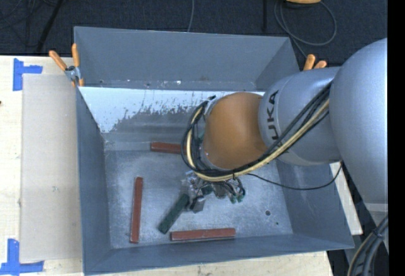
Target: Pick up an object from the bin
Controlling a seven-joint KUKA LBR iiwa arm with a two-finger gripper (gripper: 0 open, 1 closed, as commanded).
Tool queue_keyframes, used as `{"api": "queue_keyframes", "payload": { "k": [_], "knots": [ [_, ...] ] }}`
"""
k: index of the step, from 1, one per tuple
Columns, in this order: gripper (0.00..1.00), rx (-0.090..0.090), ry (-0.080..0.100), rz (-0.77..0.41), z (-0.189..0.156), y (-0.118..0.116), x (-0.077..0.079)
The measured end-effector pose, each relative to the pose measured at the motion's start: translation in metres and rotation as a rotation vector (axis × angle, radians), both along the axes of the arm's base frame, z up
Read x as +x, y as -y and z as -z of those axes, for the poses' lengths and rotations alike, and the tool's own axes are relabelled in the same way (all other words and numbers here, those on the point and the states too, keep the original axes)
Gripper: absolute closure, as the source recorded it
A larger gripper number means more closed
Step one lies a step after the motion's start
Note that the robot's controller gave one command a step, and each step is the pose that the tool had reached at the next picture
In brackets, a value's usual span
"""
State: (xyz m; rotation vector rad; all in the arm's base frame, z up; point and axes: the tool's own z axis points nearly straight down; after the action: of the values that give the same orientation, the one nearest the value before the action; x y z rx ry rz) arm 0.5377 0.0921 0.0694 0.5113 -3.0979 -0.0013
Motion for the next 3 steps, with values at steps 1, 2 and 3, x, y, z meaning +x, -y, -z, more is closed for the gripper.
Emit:
{"api": "queue_keyframes", "payload": {
  "k": [1, 2, 3],
  "knots": [
    [1.0, -0.003, 0.003, 0.068, -0.011, 0.065, 0.003],
    [0.0, 0.0, 0.001, 0.064, -0.011, 0.061, 0.002],
    [0.0, 0.002, 0.001, -0.066, 0.0, 0.004, 0.001]
  ]
}}
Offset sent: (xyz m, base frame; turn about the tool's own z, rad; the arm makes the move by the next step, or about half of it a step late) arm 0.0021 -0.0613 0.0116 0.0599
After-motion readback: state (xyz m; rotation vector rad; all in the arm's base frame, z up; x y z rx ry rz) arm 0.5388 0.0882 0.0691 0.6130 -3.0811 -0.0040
